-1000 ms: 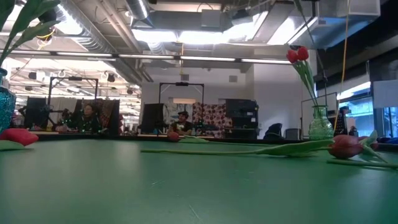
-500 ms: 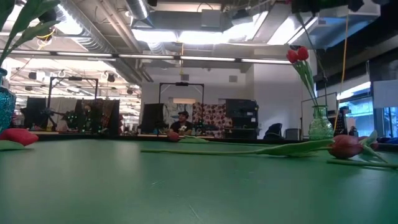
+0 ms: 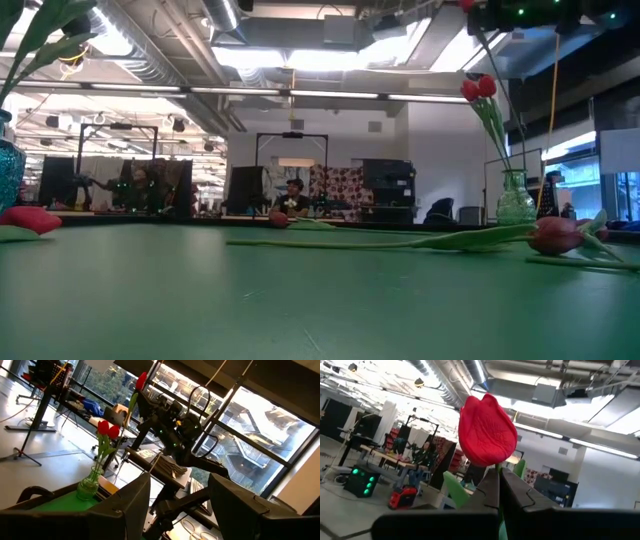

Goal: Sort flowers into vase by color
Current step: Put the red tulip into the green vase

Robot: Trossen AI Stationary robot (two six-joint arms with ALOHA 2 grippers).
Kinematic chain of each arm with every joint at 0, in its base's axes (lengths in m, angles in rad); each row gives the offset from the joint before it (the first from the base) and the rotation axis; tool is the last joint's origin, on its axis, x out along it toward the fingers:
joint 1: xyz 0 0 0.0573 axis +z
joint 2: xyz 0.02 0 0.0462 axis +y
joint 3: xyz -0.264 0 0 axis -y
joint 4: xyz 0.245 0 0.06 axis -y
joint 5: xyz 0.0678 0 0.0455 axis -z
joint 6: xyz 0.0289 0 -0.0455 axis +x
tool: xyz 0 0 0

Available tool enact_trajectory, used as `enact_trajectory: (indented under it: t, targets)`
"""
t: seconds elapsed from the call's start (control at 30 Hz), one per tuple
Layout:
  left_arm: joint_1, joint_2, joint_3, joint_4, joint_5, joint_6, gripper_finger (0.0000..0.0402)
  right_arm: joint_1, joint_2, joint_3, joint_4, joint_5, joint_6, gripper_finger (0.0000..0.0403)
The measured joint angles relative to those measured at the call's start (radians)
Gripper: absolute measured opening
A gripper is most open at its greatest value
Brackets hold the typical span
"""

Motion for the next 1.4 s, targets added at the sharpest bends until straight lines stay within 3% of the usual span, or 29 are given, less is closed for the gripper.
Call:
enact_trajectory:
  t: [0.4, 0.83, 0.93, 1.17, 1.4]
  targets:
    - [0.001, 0.0, 0.0, 0.0, -0.023, -0.017, 0.0195, 0.0, -0.009, -0.176, 0.183, 0.008, 0.0, 0.0]
    - [0.001, 0.0, 0.0, 0.002, -0.052, -0.05, 0.0195, 0.0, -0.062, -0.2, 0.302, -0.033, 0.074, 0.0]
    - [0.001, 0.0, 0.0, 0.001, -0.063, -0.054, 0.0195, 0.0, -0.112, -0.158, 0.237, -0.019, 0.093, 0.0]
    - [0.028, 0.001, 0.0, -0.014, -0.123, -0.038, 0.0195, 0.001, -0.214, 0.018, -0.198, -0.096, 0.312, 0.0]
    - [0.099, 0.076, 0.001, 0.002, 0.01, 0.019, 0.0195, 0.118, -0.214, 0.193, -0.484, -0.168, 0.532, 0.0]
